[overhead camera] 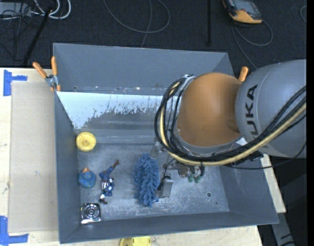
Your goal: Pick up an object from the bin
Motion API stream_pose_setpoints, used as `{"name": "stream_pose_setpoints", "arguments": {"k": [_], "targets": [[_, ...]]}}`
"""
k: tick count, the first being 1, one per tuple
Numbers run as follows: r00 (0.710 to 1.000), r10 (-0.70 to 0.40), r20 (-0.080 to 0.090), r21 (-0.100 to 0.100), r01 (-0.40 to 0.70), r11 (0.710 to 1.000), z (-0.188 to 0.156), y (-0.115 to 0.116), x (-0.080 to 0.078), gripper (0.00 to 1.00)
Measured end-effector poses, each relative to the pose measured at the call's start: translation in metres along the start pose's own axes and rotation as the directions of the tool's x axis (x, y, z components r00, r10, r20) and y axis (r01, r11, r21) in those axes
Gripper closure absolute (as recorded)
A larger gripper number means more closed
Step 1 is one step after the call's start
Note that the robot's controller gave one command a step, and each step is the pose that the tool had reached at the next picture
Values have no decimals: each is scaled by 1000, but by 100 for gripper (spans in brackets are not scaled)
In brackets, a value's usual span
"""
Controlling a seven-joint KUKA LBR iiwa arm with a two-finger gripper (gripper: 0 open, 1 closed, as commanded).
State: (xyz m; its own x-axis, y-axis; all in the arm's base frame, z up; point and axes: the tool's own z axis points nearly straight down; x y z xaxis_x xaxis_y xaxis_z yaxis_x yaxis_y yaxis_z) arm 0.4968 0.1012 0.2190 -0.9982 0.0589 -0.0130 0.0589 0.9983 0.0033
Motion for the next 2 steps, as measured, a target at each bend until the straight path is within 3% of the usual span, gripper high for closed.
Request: {"name": "stream_pose_setpoints", "arguments": {"k": [2], "targets": [[992,-129,-14,1,129,992,110,-13,19,0]]}}
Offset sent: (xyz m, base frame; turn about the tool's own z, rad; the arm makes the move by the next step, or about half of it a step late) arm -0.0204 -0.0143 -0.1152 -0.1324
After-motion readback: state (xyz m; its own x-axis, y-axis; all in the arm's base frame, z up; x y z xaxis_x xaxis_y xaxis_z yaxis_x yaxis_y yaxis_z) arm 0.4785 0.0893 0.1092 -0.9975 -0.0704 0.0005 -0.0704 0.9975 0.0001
